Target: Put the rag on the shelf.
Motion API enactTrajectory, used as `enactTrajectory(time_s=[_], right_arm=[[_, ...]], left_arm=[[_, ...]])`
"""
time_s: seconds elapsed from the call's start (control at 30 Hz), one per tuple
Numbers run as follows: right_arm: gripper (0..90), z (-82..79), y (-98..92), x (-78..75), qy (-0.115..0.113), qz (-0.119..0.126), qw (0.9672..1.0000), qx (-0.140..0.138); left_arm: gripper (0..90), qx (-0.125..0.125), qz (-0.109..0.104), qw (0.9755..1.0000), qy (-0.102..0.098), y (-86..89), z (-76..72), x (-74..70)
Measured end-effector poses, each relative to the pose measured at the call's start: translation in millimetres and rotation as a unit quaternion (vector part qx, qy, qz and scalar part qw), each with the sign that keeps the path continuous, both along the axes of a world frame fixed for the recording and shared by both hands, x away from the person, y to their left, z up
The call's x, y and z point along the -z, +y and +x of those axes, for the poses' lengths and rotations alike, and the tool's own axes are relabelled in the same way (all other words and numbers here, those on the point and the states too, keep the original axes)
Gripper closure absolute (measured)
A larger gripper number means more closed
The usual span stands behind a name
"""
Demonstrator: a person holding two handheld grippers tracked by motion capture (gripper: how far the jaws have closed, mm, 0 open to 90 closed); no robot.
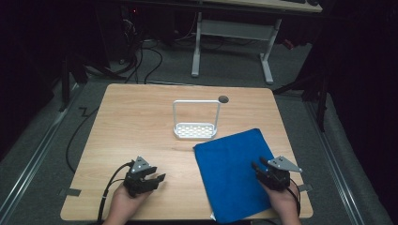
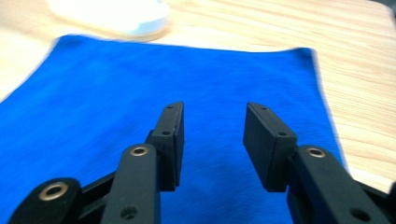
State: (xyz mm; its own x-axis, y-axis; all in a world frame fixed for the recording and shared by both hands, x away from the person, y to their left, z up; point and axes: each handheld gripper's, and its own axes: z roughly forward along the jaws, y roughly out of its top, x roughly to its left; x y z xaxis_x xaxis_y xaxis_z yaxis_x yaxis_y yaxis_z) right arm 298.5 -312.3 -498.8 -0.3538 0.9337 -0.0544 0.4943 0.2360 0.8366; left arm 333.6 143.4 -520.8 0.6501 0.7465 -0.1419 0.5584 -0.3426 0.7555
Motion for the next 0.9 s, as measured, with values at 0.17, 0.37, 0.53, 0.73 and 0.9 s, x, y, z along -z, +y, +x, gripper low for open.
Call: enactTrajectory(time_s=[0.17, 0.37, 0.53, 0.73, 0.9], right_arm=[[63.7, 2.4, 0.2, 8.6, 0.011, -0.017, 0.9998, 0.004], [62.7, 9.2, -3.2, 12.9, 0.017, -0.004, 0.9998, 0.003], [62.2, 8.2, -0.8, 8.5, 0.000, -0.008, 1.0000, -0.004], [62.4, 7.9, 0.7, 6.8, -0.003, -0.007, 0.9999, -0.009], [63.3, 6.4, -2.1, 5.2, -0.006, -0.002, 1.0000, -0.007]], left_arm=[[48.7, -0.026, -0.046, 0.9986, 0.008, 13.9, 10.1, 1.6], [50.5, -0.017, -0.037, 0.9992, 0.003, 6.8, 7.8, 3.9], [57.1, 0.021, -0.040, 0.9990, 0.001, -17.8, -2.1, -0.1], [63.5, 0.066, -0.042, 0.9969, -0.004, -53.9, -13.7, -3.0], [73.7, 0.098, -0.050, 0.9939, 0.011, -90.5, -10.7, -3.4]])
